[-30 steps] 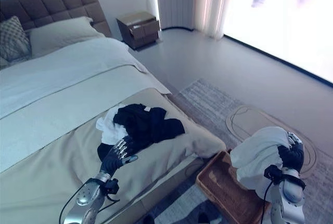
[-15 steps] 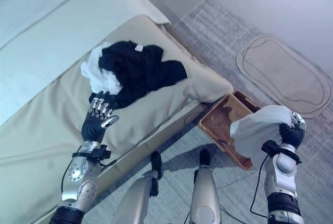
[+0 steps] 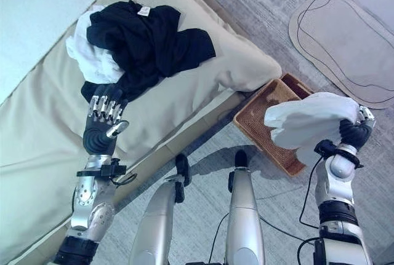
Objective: Pick up clothes into the bucket
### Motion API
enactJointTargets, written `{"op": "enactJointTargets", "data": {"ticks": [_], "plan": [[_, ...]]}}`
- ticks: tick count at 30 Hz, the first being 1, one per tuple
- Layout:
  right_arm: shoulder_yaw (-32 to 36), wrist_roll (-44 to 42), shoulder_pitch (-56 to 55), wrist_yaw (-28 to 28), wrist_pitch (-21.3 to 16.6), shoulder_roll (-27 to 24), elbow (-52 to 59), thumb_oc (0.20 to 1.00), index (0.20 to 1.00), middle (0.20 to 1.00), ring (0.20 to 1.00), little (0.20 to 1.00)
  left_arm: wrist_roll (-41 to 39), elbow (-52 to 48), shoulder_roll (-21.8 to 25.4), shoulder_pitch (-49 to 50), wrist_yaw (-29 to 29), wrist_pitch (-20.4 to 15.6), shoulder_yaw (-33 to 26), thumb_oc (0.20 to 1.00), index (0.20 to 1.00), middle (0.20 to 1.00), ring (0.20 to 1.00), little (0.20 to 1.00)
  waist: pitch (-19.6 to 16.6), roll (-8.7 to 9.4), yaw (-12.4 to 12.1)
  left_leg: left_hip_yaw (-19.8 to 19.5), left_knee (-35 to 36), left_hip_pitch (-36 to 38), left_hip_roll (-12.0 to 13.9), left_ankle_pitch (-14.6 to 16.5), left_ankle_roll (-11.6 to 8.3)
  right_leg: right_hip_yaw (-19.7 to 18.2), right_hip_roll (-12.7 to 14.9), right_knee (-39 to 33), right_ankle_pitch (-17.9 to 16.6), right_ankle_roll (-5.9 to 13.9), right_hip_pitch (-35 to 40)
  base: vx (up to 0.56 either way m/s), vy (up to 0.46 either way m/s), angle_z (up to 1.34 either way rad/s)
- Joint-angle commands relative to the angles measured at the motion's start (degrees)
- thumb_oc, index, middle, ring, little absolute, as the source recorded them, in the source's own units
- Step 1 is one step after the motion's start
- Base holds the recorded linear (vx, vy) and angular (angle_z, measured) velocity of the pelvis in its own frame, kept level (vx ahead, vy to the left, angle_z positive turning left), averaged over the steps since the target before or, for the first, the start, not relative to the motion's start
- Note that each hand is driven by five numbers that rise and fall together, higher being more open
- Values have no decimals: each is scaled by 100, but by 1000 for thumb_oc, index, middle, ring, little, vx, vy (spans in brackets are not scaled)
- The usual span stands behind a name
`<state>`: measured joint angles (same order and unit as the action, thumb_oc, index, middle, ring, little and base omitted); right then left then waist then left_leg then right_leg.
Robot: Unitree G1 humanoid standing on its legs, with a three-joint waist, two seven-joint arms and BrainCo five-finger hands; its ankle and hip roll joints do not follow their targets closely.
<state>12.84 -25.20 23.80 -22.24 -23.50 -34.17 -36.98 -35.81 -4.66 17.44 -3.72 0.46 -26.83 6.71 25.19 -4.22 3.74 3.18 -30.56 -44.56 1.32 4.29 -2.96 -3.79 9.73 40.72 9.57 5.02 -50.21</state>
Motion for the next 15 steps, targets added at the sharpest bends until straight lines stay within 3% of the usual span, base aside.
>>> {"op": "enactJointTargets", "data": {"ticks": [1, 7, 12, 15], "plan": [[-132, -78, 162, -240, -445, -372, -140, 200, 200, 200, 200, 200, -143, -435, 170, 120, 68, -406, 86, 1000, 1000, 1000, 1000, 1000, -406, -93, 3, 397, -855, -224, -103, 814, 313, 33, -44, -570, -602, 57, 8, 0, 0, 0], [-502, -303, 884, -403, -257, -575, -1305, 200, 200, 200, 200, 200, -156, -538, 177, -72, 230, -553, 263, 1000, 1000, 1000, 1000, 1000, -418, -320, -110, 505, -1006, -661, -203, 822, 349, -149, -37, -209, -518, 17, -600, -3, 38, 1], [-697, -335, 1167, -359, -65, -753, -1874, 200, 200, 200, 200, 200, -166, -593, 168, -175, 296, -555, 317, 1000, 1000, 1000, 1000, 1000, -411, -400, -142, 565, -1140, -892, -243, 848, 365, -272, -34, -18, -478, 14, -877, 12, 15, -3], [-928, -257, 1419, -283, 103, -949, -2182, 200, 200, 200, 200, 200, -156, -685, 207, -207, 324, -591, 395, 1000, 1000, 1000, 1000, 1000, -398, -460, -204, 575, -1308, -1001, -261, 1053, 342, -360, -58, 230, -270, 20, -1070, 53, 29, -3]]}}
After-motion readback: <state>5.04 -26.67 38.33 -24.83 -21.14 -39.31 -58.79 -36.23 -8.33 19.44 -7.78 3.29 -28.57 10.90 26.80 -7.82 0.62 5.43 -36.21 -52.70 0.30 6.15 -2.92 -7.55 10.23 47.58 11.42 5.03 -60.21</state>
